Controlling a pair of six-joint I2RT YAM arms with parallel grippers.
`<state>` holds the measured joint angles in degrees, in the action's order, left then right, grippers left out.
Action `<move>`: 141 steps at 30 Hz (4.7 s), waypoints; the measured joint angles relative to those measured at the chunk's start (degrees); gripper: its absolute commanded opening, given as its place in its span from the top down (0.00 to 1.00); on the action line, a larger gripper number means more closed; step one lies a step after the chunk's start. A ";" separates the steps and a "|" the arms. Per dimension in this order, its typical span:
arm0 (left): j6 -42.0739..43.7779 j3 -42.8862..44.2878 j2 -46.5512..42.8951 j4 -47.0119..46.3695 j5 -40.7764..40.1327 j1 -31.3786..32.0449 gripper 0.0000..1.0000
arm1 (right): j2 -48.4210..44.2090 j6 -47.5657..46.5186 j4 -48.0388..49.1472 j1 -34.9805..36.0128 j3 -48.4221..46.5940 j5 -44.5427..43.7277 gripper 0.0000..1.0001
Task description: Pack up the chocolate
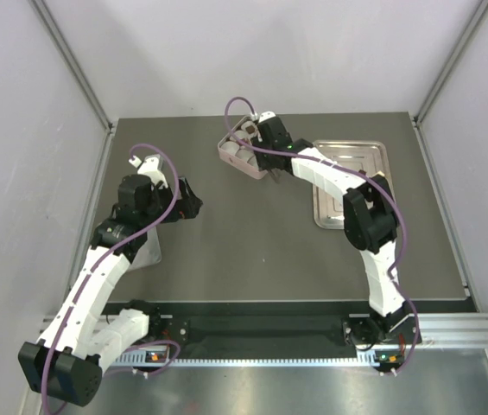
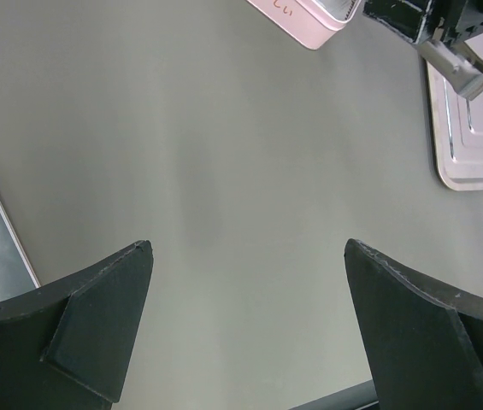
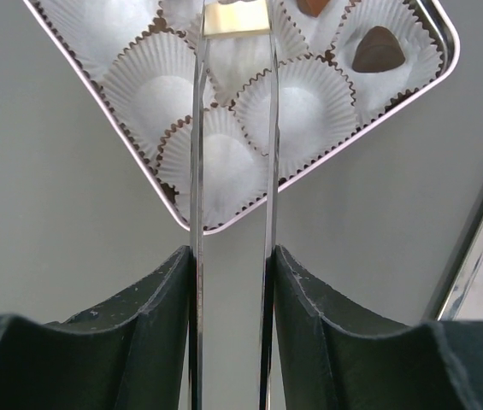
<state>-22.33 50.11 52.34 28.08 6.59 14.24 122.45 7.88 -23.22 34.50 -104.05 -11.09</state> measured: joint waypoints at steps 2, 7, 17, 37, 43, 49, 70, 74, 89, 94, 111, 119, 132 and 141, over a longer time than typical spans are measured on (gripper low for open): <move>-0.02 0.00 0.00 0.00 -0.02 0.00 0.01 | 0.22 -0.24 -0.04 0.00 0.00 -0.44 0.60; 0.00 0.00 0.00 0.00 -0.17 0.00 0.01 | 0.35 -0.61 0.26 0.00 -0.44 -1.55 0.57; 0.00 0.00 0.00 0.00 -0.20 0.00 0.01 | 0.61 -0.94 0.59 0.00 -0.74 -2.01 0.56; 0.00 0.00 0.00 0.00 -0.24 0.00 0.01 | -23.06 -1.36 -1.14 -0.74 13.57 -5.95 0.55; 0.00 0.00 0.00 0.00 -0.20 0.00 0.01 | -37.55 -0.24 -4.57 -4.20 24.70 -7.52 0.55; -0.02 0.00 0.00 0.00 -0.17 0.00 0.01 | -47.19 3.48 -9.94 -12.09 34.42 -7.21 0.53; -0.02 0.00 0.00 -0.02 0.02 0.00 0.01 | -49.66 11.89 -17.05 -31.43 45.16 -3.91 0.56; -0.02 0.00 0.00 -0.02 0.04 0.00 0.01 | -49.66 12.70 -17.05 -32.74 47.17 -3.30 0.56; -0.02 0.00 0.00 -0.02 0.04 0.00 0.01 | -49.48 13.25 -14.01 -33.31 49.22 -0.72 0.56; -0.02 0.00 0.00 -0.02 0.02 0.00 0.01 | -48.00 13.25 -12.61 -34.97 50.12 -0.17 0.56; -0.02 0.00 0.00 -0.02 0.02 0.00 0.01 | -44.35 13.14 -8.79 -35.95 50.18 -0.63 0.57; -0.02 0.00 0.00 -0.02 0.02 0.00 0.01 | -44.26 12.31 -7.85 -36.15 50.18 -0.66 0.63; -0.02 0.00 0.00 -0.02 0.02 0.00 0.01 | -45.07 11.21 -10.19 -36.09 47.87 -0.63 0.66; -0.02 0.00 0.00 -0.02 0.02 0.00 0.01 | -47.01 11.67 -11.98 -31.52 44.06 -0.83 0.66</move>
<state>-22.35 50.11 52.34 28.05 6.61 14.24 75.44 19.55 -35.20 2.98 -59.99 -11.92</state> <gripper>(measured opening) 0.991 0.348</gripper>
